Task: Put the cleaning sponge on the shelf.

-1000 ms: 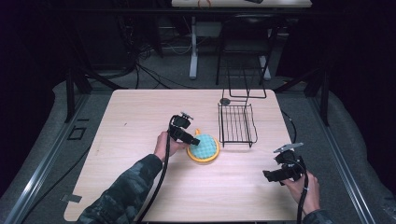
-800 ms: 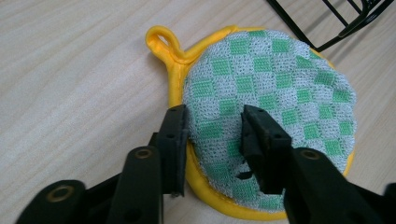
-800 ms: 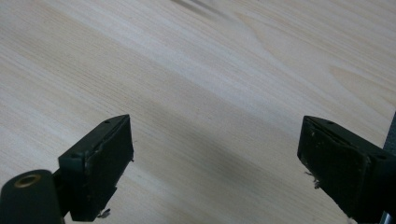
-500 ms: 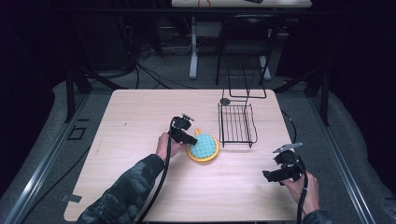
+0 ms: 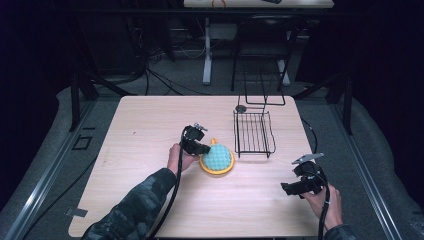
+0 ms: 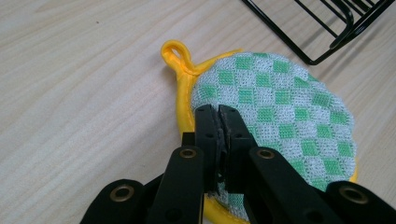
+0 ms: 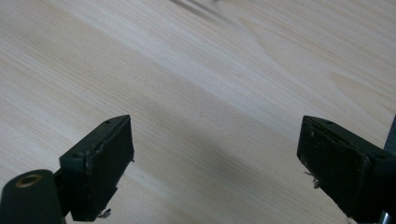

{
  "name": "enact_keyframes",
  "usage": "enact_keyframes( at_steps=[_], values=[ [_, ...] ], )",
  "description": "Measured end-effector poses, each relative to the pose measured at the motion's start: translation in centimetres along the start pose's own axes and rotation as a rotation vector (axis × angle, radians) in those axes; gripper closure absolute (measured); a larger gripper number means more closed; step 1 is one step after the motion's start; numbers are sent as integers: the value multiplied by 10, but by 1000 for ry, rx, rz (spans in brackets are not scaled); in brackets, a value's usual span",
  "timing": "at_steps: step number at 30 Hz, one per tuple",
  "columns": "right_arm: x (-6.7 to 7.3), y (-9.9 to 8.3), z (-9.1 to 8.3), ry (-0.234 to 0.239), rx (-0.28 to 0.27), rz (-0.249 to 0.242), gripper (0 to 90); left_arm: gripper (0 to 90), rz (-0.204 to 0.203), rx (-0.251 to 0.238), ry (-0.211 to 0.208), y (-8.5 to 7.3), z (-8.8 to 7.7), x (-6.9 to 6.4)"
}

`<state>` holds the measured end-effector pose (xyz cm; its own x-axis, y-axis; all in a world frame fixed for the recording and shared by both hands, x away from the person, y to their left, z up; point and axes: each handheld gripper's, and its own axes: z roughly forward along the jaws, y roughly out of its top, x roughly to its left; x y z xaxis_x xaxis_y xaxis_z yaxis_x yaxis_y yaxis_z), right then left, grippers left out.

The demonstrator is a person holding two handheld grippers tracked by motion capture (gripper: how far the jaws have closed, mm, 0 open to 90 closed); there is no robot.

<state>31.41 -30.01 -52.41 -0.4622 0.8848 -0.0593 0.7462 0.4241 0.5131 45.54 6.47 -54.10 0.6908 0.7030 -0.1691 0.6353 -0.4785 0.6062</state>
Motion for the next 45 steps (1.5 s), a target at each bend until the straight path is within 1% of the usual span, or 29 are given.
enact_keyframes(
  at_steps=[2, 3, 5, 8, 11, 15, 18, 21, 23, 28, 29, 32, 34, 35, 39, 40, 42, 45],
  values=[
    [-1, 0, 0, 0, -1, 2, 102, 876, 7, -5, 3, 0, -2, -1],
    [-1, 0, 0, 0, -1, 2, 102, 876, 13, -2, -2, 1, -3, 0],
    [-1, -1, 0, -6, -2, 3, 102, 877, 18, -14, -5, 1, -8, -1],
    [-2, -1, 0, -5, -2, 3, 102, 878, 19, -22, -1, 1, -10, -2],
    [-2, -1, 0, -5, -3, 4, 102, 879, 31, -30, -4, 4, -16, -3],
    [-2, -1, 0, -2, 0, 6, 102, 881, 32, -41, -6, 5, -21, -4],
    [-2, -1, 0, -3, 0, 3, 102, 882, 43, -51, -3, 7, -26, -5],
    [-2, -1, -1, -4, -3, 6, 102, 884, 49, -58, -8, 7, -30, -6],
    [-2, -1, -1, -5, -2, 6, 103, 885, 47, -65, -4, 7, -32, -7],
    [-2, -1, -1, -6, 1, 2, 103, 886, 59, -75, -1, 7, -40, -7],
    [-2, -1, -1, -6, 1, 2, 103, 886, 62, -76, -3, 8, -41, -8],
    [-2, -1, -1, 1, 1, 5, 103, 887, 76, -76, 7, 9, -45, -8],
    [-2, -1, 0, 1, -4, 6, 103, 887, 80, -80, 3, 10, -47, -9],
    [-2, -1, 0, 0, 6, 5, 102, 888, 86, -86, 4, 11, -50, -10],
    [-2, -1, 0, 0, 5, 5, 102, 887, 92, -96, 0, 13, -54, -11],
    [-2, -1, -1, 3, 2, 8, 102, 887, 97, -103, 1, 15, -57, -13],
    [-2, -1, -1, 1, 2, 6, 102, 887, 100, -104, 0, 15, -59, -13],
    [-2, -1, -1, -1, -2, 7, 101, 887, 100, -120, -3, 17, -63, -14]
  ],
)
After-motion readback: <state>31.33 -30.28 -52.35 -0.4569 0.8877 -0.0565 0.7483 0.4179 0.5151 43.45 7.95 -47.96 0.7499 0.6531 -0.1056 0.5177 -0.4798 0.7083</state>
